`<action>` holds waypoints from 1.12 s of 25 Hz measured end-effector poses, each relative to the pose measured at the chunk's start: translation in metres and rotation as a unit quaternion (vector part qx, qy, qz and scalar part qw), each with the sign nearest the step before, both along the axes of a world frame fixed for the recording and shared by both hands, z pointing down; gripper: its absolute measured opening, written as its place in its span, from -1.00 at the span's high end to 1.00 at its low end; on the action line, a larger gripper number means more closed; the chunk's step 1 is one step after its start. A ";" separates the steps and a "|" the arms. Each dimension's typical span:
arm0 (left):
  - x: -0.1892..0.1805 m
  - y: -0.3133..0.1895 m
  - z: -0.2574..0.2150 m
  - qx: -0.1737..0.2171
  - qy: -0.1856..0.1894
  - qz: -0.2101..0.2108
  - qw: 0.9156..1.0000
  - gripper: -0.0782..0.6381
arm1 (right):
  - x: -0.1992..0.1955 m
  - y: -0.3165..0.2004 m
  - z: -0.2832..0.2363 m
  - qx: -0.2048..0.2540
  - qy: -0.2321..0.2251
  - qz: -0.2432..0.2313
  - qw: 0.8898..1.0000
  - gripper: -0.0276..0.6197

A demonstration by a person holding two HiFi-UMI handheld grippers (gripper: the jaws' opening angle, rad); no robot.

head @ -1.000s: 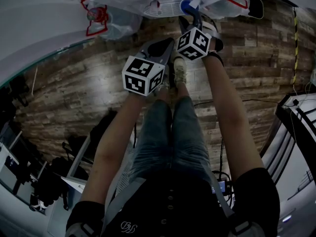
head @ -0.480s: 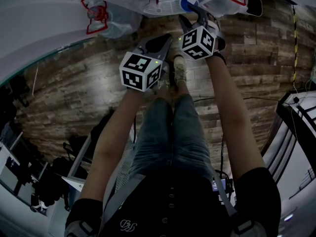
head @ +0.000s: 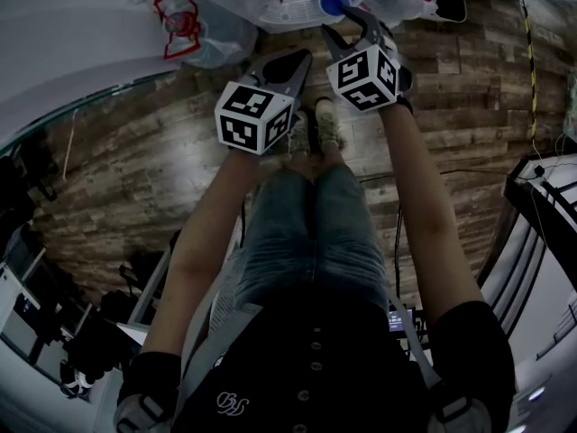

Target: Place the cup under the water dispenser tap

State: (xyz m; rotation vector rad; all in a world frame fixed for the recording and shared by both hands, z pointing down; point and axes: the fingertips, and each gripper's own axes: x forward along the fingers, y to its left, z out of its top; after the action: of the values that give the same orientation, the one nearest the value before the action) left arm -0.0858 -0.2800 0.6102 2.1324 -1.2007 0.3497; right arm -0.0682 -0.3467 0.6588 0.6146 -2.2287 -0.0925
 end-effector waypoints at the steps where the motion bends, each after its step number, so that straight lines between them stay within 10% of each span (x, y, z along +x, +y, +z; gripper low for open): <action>1: 0.000 0.000 -0.006 0.004 -0.001 0.001 1.000 0.77 | 0.001 0.004 -0.009 -0.004 -0.006 0.003 1.000 0.39; 11: 0.008 0.017 -0.081 0.050 -0.003 0.037 0.998 0.77 | 0.014 0.034 -0.093 0.016 -0.043 0.043 0.998 0.91; 28: 0.033 0.042 -0.166 0.099 -0.015 0.062 0.993 0.77 | 0.043 0.084 -0.230 0.016 -0.114 0.053 0.992 0.91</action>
State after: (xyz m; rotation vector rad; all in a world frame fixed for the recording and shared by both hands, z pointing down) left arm -0.0526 -0.2380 0.4438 2.3870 -1.1652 0.3302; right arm -0.0254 -0.2626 0.4292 0.7940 -2.4129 -0.0040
